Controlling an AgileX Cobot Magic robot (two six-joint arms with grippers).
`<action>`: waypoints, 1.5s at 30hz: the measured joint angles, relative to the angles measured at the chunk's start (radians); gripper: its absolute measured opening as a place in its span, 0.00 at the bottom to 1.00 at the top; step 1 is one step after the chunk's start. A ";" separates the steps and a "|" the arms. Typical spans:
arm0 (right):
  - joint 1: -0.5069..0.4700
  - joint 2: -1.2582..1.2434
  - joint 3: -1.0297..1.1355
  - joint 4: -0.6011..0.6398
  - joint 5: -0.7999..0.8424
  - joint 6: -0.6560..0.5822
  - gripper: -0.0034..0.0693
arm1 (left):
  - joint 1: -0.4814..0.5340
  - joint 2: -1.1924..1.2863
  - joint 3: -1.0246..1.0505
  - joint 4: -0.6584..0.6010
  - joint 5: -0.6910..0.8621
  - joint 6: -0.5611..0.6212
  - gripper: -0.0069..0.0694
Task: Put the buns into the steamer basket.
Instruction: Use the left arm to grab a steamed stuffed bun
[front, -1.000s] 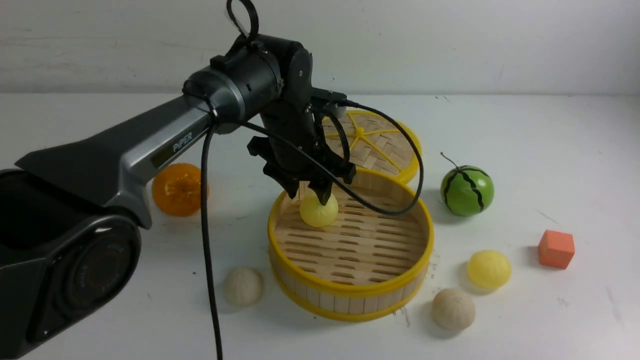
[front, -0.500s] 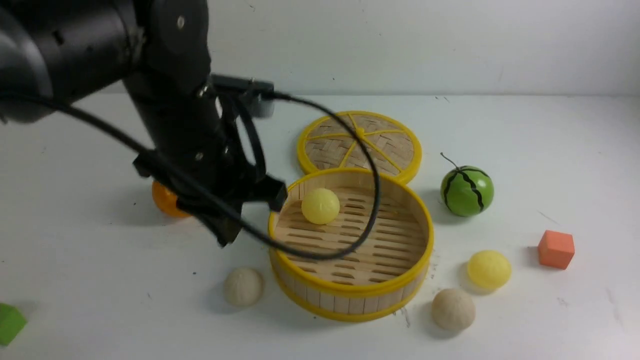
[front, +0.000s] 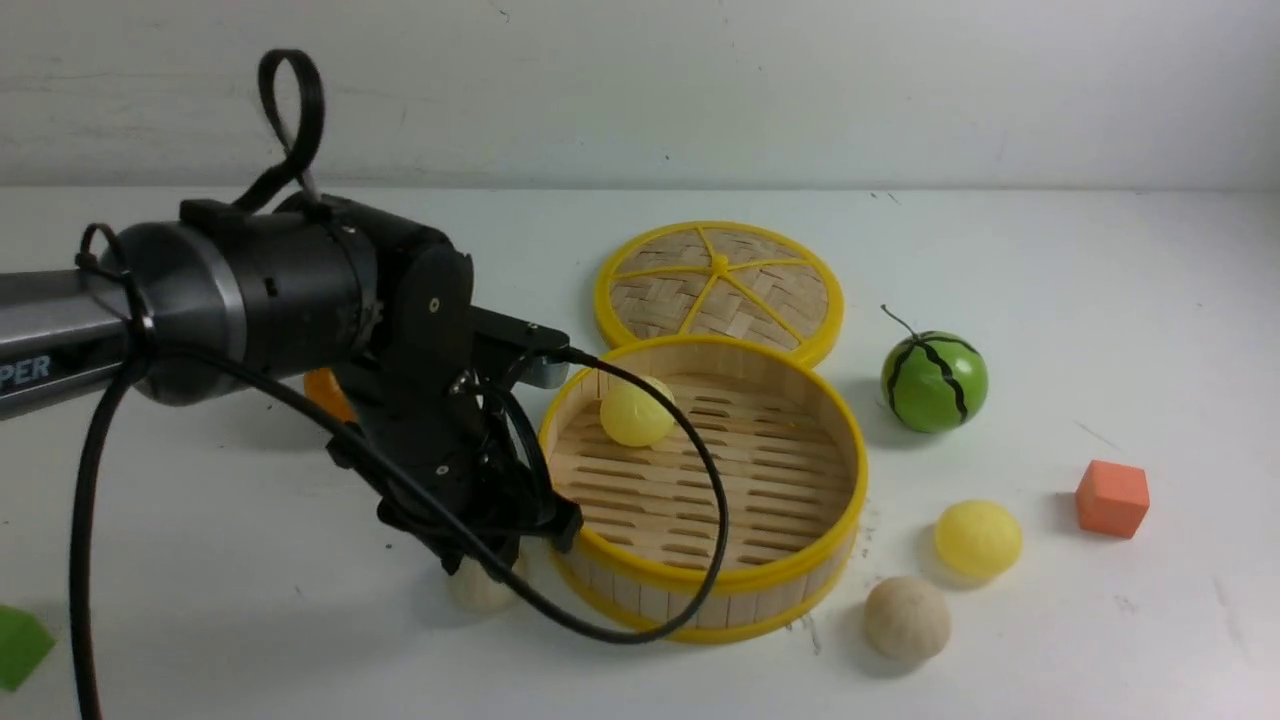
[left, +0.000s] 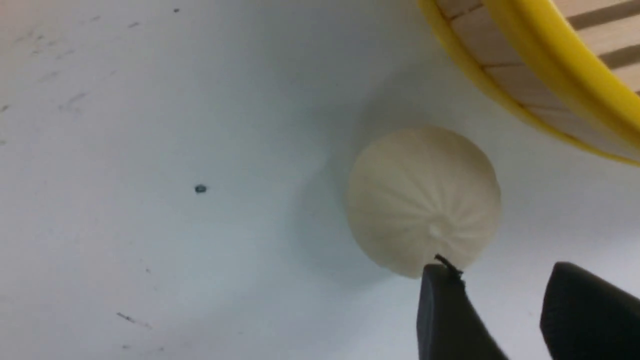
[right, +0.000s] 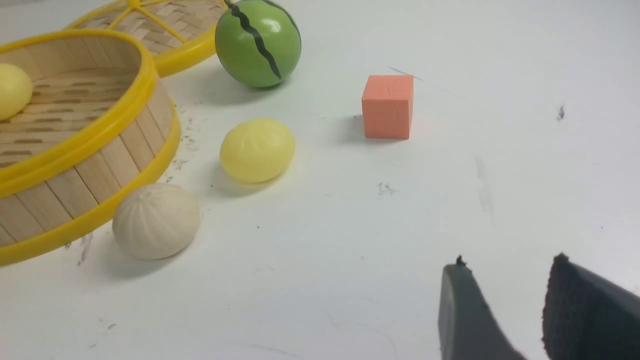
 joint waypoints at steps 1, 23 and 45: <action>0.000 0.000 0.000 0.000 0.000 0.000 0.38 | 0.000 0.009 0.000 0.006 -0.004 0.000 0.46; 0.000 0.000 0.000 0.000 0.000 0.000 0.38 | 0.035 0.056 -0.037 -0.020 -0.055 0.003 0.47; 0.000 0.000 0.000 0.000 0.000 0.000 0.38 | 0.035 0.058 -0.039 -0.020 -0.030 0.003 0.41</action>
